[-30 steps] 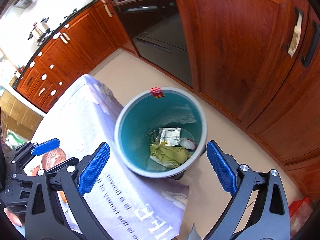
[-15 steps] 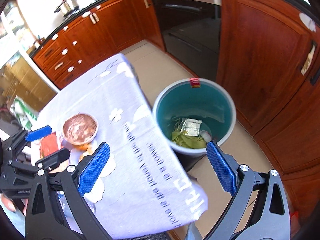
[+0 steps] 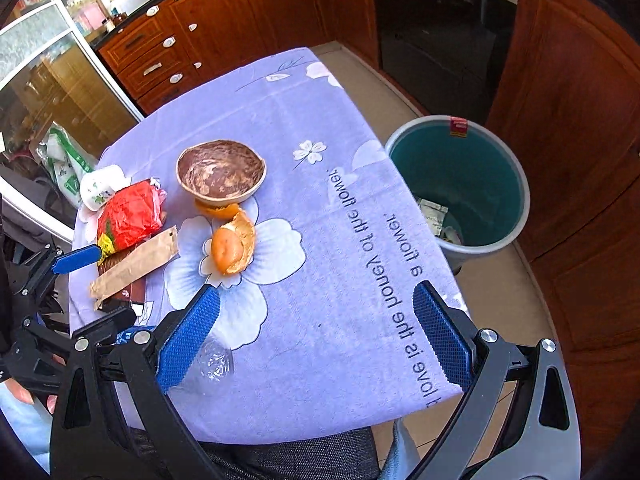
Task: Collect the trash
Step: 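Move the left gripper back over the table toward the water bottle, then close the left gripper on the blue-labelled water bottle and lift it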
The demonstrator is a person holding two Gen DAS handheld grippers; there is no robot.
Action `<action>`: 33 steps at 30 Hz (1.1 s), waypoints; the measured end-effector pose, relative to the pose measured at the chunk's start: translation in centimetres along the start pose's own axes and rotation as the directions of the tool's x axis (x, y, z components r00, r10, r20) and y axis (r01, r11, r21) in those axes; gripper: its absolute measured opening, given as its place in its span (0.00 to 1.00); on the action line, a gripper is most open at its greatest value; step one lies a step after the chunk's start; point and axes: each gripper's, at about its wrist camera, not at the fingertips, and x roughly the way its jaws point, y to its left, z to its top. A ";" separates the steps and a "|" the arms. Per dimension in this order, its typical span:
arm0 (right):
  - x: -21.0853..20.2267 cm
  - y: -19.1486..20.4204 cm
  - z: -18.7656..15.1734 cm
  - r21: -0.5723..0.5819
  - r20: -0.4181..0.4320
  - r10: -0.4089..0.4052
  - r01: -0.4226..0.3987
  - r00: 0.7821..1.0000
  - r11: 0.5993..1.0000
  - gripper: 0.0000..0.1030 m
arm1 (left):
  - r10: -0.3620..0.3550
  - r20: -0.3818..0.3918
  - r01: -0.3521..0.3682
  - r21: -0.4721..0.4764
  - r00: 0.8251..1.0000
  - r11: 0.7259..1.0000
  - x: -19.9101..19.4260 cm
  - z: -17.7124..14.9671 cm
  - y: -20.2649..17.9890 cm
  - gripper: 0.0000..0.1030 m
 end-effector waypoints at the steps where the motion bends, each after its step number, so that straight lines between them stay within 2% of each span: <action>1: 0.3 0.3 -0.2 -0.006 -0.009 -0.001 0.001 1.000 1.000 0.91 | -0.004 -0.010 0.004 0.018 1.000 1.000 0.1 -0.6 -0.1 0.93; 7: 1.6 1.9 -1.2 -0.021 -0.058 0.014 -0.015 0.998 1.000 0.91 | -0.044 -0.045 0.048 0.104 0.998 0.993 0.3 -3.3 -1.3 0.93; 15: 2.6 3.2 -2.2 -0.069 -0.106 0.010 -0.018 0.994 0.997 0.91 | -0.053 -0.091 0.068 0.175 0.994 0.982 1.9 -4.6 -3.0 0.93; 24: 3.3 1.8 -2.6 -0.033 -0.124 0.027 -0.031 0.992 0.999 0.91 | 0.013 -0.103 0.011 0.224 0.995 0.975 4.2 -4.0 -4.3 0.93; 28: 3.5 1.2 -2.7 -0.011 -0.126 0.035 -0.037 0.991 0.999 0.91 | 0.021 -0.084 -0.002 0.227 0.996 0.974 4.4 -4.0 -4.7 0.93; 31: 3.7 0.8 -2.8 0.005 -0.128 0.046 -0.045 0.991 0.999 0.91 | 0.039 -0.064 -0.024 0.225 0.997 0.974 4.2 -4.1 -5.1 0.89; 33: 3.8 0.7 -2.9 0.009 -0.130 0.049 -0.048 0.990 0.999 0.91 | 0.037 -0.054 -0.026 0.204 0.998 0.979 3.7 -4.2 -5.2 0.80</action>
